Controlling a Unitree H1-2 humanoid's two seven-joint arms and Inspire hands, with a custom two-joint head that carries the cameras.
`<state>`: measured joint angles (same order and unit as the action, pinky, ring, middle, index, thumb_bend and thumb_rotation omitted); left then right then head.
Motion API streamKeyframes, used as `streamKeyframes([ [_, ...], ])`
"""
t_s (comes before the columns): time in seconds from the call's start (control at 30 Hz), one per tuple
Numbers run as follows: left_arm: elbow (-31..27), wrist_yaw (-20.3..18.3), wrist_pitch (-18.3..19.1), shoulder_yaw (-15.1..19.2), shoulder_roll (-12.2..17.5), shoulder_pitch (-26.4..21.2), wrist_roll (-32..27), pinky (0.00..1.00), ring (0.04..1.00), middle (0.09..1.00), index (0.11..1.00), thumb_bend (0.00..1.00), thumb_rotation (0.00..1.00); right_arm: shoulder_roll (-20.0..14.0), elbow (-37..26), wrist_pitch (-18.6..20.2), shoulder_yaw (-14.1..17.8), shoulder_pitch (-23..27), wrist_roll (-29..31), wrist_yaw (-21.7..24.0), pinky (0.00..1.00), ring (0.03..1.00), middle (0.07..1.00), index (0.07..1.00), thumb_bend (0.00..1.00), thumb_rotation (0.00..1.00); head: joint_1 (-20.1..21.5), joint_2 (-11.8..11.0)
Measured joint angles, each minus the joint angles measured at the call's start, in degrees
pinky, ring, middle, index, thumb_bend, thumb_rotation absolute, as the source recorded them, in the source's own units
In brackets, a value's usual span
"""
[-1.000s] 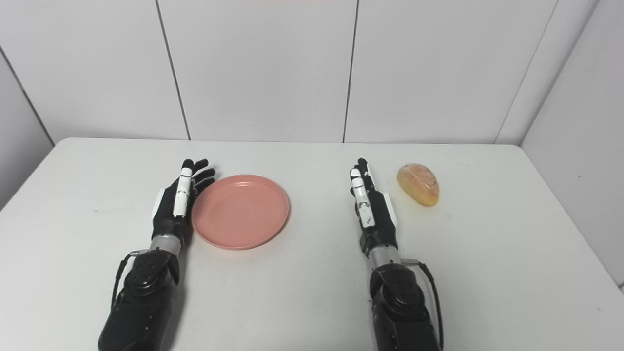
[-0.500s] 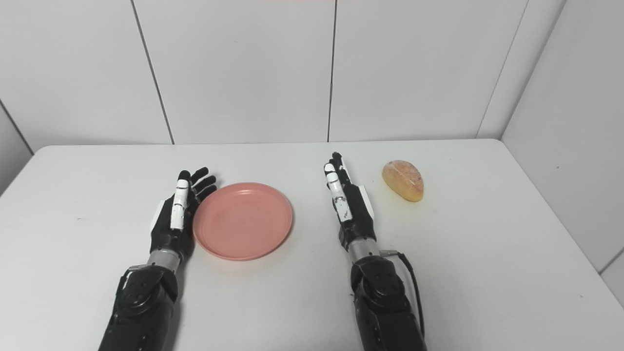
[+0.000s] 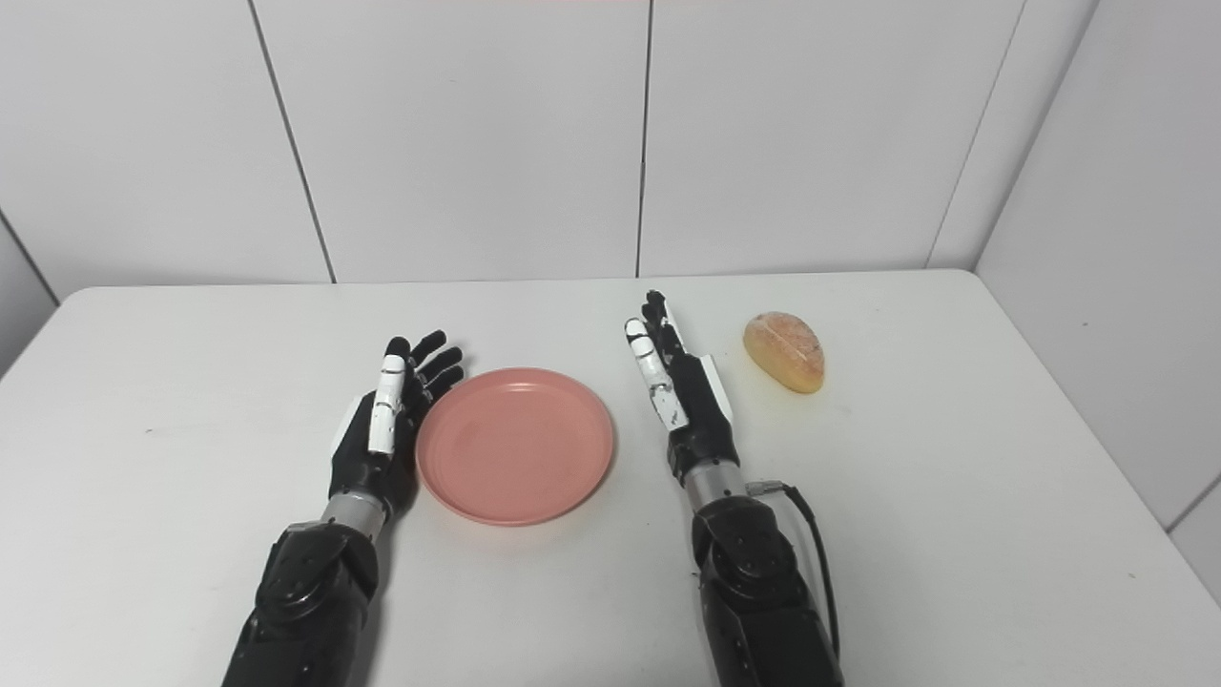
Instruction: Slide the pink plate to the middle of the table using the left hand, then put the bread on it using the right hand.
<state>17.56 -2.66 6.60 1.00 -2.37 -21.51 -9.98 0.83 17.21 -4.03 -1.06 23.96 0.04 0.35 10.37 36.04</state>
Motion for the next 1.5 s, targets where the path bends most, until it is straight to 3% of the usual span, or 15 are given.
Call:
streamKeyframes([
  [0.3,4.0,-1.4,-7.7,0.0,0.6,0.0,0.3,0.99,0.941,0.924,0.913,0.56,1.0,-5.5,0.2,-2.7,0.1,2.2,-9.8,-4.9,0.99,1.0,1.0,1.0,0.6,0.92,0.2,-0.4],
  [0.4,5.1,-1.5,-9.0,0.1,0.9,-0.4,1.0,0.99,0.952,0.935,0.922,0.56,1.0,-7.0,0.3,-3.8,-0.2,2.3,-13.6,-7.0,0.98,1.0,1.0,1.0,0.56,0.88,0.4,-0.5],
  [0.5,6.3,-1.3,-9.8,0.1,1.3,-1.0,1.6,1.0,0.958,0.941,0.923,0.56,1.0,-8.1,0.3,-5.0,-0.6,2.6,-17.8,-9.9,0.97,1.0,1.0,1.0,0.54,0.8,1.0,-0.5],
  [0.53,6.6,-1.3,-10.0,0.2,1.4,-1.2,1.6,1.0,0.96,0.943,0.926,0.56,1.0,-8.4,0.4,-5.2,-0.7,2.8,-19.7,-11.0,0.92,0.975,0.993,0.998,0.57,0.7,1.0,-0.5],
  [0.57,7.0,-1.2,-10.2,0.2,1.4,-1.4,1.7,1.0,0.96,0.943,0.927,0.56,1.0,-8.8,0.4,-5.2,-0.7,3.0,-21.3,-12.3,0.91,0.966,0.99,0.997,0.58,0.67,1.1,-0.4],
  [0.67,7.5,-1.0,-10.9,0.5,1.5,-1.8,1.7,1.0,0.96,0.939,0.924,0.54,1.0,-9.5,0.5,-2.5,-0.7,3.9,-25.9,-14.8,0.78,0.913,0.974,0.987,0.64,0.52,1.5,-0.6],
  [0.73,7.8,-0.7,-11.0,0.9,1.5,-2.0,1.7,0.99,0.951,0.926,0.909,0.52,1.0,-10.2,2.1,-1.0,-0.5,5.0,-27.6,-15.9,0.77,0.903,0.964,0.975,0.67,0.43,1.5,-0.6],
  [0.8,7.8,-0.4,-11.1,1.5,1.4,-2.0,1.4,0.99,0.948,0.921,0.905,0.52,1.0,-11.1,4.0,0.0,-0.6,5.7,-29.3,-16.9,0.77,0.899,0.955,0.966,0.69,0.39,1.8,-0.7],
  [1.07,7.8,-0.4,-11.2,2.4,1.5,-2.1,1.2,0.99,0.949,0.923,0.904,0.52,1.0,-14.5,10.2,2.2,-3.1,6.7,-34.9,-19.5,0.8,0.914,0.954,0.971,0.75,0.33,2.1,-0.6],
  [1.3,7.4,-0.5,-11.0,2.3,1.5,-1.9,1.2,0.99,0.939,0.915,0.899,0.52,1.0,-15.4,15.5,4.2,-4.4,8.7,-35.7,-19.7,0.83,0.921,0.948,0.966,0.76,0.29,2.1,-0.6],
  [1.5,6.7,-0.9,-10.9,1.8,1.7,-1.4,1.2,0.99,0.94,0.917,0.902,0.52,1.0,-16.6,18.5,5.0,-5.3,9.1,-36.1,-19.7,0.87,0.933,0.958,0.973,0.72,0.35,1.9,-0.4],
])
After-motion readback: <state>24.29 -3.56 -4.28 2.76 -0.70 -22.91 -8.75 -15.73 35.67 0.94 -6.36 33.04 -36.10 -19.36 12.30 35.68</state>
